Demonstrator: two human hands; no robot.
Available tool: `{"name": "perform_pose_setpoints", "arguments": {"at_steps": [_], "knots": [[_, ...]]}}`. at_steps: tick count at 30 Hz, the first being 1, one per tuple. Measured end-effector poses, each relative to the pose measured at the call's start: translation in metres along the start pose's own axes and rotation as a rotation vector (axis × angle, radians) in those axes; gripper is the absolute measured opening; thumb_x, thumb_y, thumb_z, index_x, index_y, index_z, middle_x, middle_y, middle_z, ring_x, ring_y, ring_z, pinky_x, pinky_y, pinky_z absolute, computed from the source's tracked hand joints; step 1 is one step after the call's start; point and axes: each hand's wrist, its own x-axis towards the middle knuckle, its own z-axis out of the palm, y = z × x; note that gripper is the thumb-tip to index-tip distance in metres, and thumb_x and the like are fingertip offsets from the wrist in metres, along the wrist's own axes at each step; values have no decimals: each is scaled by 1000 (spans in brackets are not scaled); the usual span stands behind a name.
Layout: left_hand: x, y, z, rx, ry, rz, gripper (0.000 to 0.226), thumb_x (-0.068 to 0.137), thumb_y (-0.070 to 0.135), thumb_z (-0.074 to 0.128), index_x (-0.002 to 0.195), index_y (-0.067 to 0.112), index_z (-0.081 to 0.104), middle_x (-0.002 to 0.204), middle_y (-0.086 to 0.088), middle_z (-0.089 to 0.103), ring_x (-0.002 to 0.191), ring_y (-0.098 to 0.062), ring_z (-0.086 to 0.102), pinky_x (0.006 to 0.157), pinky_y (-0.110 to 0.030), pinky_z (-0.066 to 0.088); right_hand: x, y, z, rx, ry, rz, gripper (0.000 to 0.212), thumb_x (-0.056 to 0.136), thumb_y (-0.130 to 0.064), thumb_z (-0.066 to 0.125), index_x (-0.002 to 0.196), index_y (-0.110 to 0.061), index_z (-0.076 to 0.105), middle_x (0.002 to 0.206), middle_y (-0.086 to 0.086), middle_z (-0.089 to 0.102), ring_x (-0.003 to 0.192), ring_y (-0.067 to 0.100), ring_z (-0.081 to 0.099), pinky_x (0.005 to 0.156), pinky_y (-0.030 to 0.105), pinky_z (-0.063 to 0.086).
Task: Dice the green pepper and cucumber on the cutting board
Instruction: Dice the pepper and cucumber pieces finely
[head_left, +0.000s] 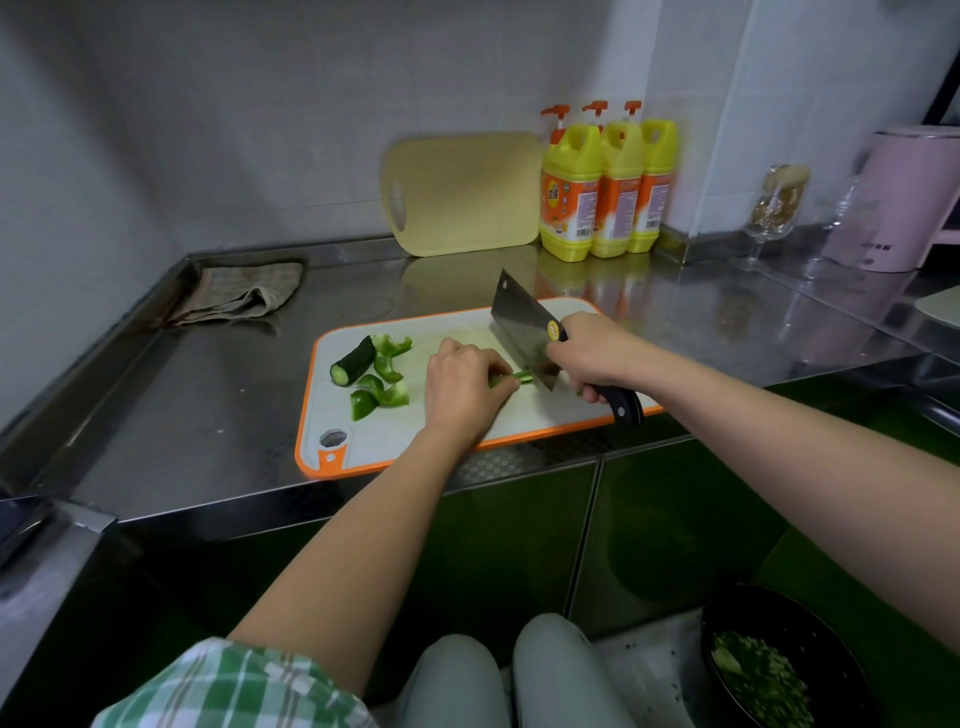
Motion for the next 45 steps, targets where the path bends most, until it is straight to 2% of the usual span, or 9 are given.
{"name": "perform_pose_setpoints", "arguments": {"at_steps": [5, 10, 13, 17, 27, 34, 38, 42, 45], "knots": [[-1, 0, -1, -8, -2, -1, 20, 84, 40, 70, 95, 25, 76, 88, -1, 70, 99, -25, 47, 79, -35, 37, -6, -6, 1, -83, -61, 17, 16, 89, -5, 37, 80, -2, 49, 58, 11, 55, 38, 20, 51, 36, 19, 38], [-1, 1, -1, -15, -1, -7, 19, 83, 41, 70, 93, 26, 77, 86, 0, 70, 98, -25, 47, 79, -36, 40, -1, -6, 12, -83, -37, 28, 14, 91, -5, 36, 83, -2, 47, 66, 18, 58, 38, 22, 53, 37, 20, 41], [-2, 0, -2, -11, -7, -9, 20, 84, 42, 69, 94, 27, 77, 86, 0, 70, 98, -25, 47, 80, -37, 41, 4, -2, 18, 9, 17, 26, 15, 92, -7, 36, 87, -1, 49, 69, 21, 58, 42, 26, 53, 40, 23, 41], [-3, 0, -4, -23, -16, -19, 20, 84, 38, 65, 97, 28, 76, 87, 1, 68, 100, -25, 46, 80, -35, 40, 4, 2, 12, 39, 60, 14, 22, 93, -13, 37, 76, -4, 49, 67, 20, 60, 47, 28, 56, 40, 21, 39], [-3, 0, -3, -42, -26, -42, 17, 83, 33, 66, 95, 25, 76, 87, -2, 69, 101, -25, 46, 80, -34, 38, -6, -10, 7, -75, -54, 19, 17, 90, -4, 37, 78, -2, 48, 59, 11, 54, 37, 20, 51, 36, 19, 39], [-3, 0, -4, -50, -10, -14, 16, 85, 35, 67, 96, 27, 77, 86, 1, 68, 99, -25, 46, 78, -34, 38, 3, -10, 21, -38, 35, 21, 15, 94, -8, 37, 94, -1, 50, 70, 20, 62, 41, 24, 55, 38, 22, 42], [-3, -1, -3, -66, -13, -27, 16, 85, 35, 68, 96, 28, 77, 86, 1, 69, 99, -25, 46, 78, -33, 38, 3, -5, 13, 20, 72, -9, 19, 94, -12, 37, 82, -3, 49, 63, 17, 59, 43, 26, 55, 40, 23, 41], [-3, -1, -2, -59, -14, -39, 17, 84, 34, 68, 96, 26, 76, 89, -1, 70, 102, -26, 47, 81, -34, 40, -5, -11, 3, 10, -33, -6, 17, 92, -7, 37, 78, -4, 46, 60, 12, 55, 39, 21, 51, 36, 20, 39], [-2, -1, -1, -61, -12, -48, 17, 83, 33, 68, 96, 25, 76, 90, -2, 70, 102, -26, 47, 82, -35, 40, -9, -15, 5, -47, -72, 17, 23, 91, -3, 35, 71, -2, 46, 55, 10, 52, 33, 18, 49, 37, 21, 40]]}}
